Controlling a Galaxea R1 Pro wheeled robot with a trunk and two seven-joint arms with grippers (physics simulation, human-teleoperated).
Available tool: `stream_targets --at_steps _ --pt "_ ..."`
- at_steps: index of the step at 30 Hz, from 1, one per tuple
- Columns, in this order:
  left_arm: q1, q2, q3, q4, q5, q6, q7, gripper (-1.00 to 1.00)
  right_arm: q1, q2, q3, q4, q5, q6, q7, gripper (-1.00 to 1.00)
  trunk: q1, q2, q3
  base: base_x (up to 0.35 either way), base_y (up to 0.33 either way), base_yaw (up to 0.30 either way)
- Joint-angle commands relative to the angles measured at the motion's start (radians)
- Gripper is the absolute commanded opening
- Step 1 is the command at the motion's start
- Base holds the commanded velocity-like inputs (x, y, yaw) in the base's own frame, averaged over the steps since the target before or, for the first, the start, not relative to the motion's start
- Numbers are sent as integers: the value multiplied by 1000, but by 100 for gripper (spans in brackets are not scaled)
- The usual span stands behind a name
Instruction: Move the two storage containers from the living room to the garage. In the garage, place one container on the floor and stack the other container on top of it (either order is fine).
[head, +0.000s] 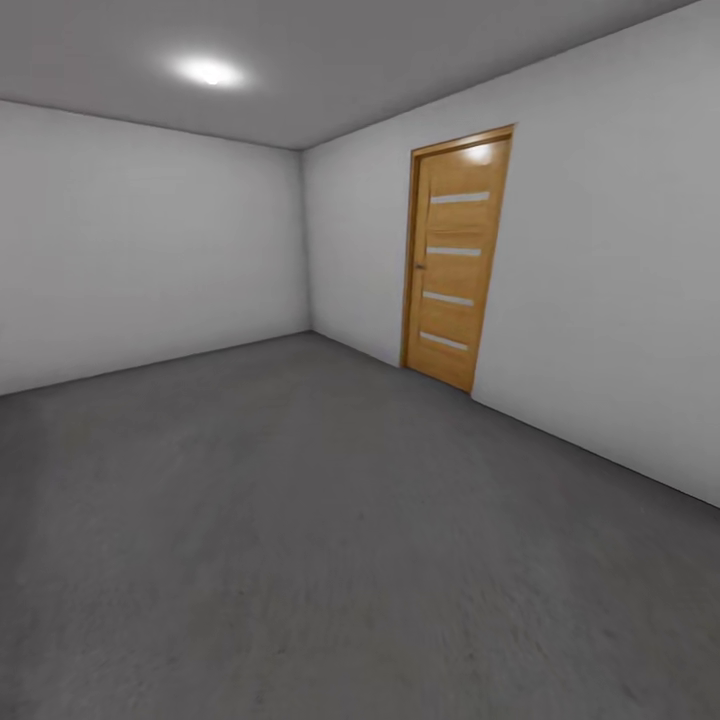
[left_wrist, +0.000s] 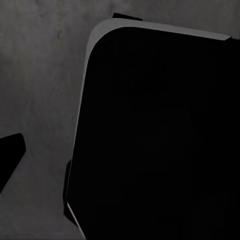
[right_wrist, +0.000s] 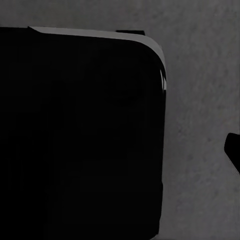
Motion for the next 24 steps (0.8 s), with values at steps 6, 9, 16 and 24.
stream_targets --at_steps 6,9,16,24 --pt "0 0 3 -1 8 0 2 100 0 0 0 1 1 -5 0 100 1 0 -1 331 97 0" --pt "0 -1 2 -2 8 9 3 100 0 0 0 1 1 -5 0 100 1 0 -1 331 97 0" --pt "0 -1 0 -3 7 16 1 100 0 0 0 1 1 -5 0 100 1 0 -1 331 97 0" --pt "0 -2 -7 -6 -4 13 -5 100 0 0 0 1 1 -5 0 100 1 0 -1 331 97 0"
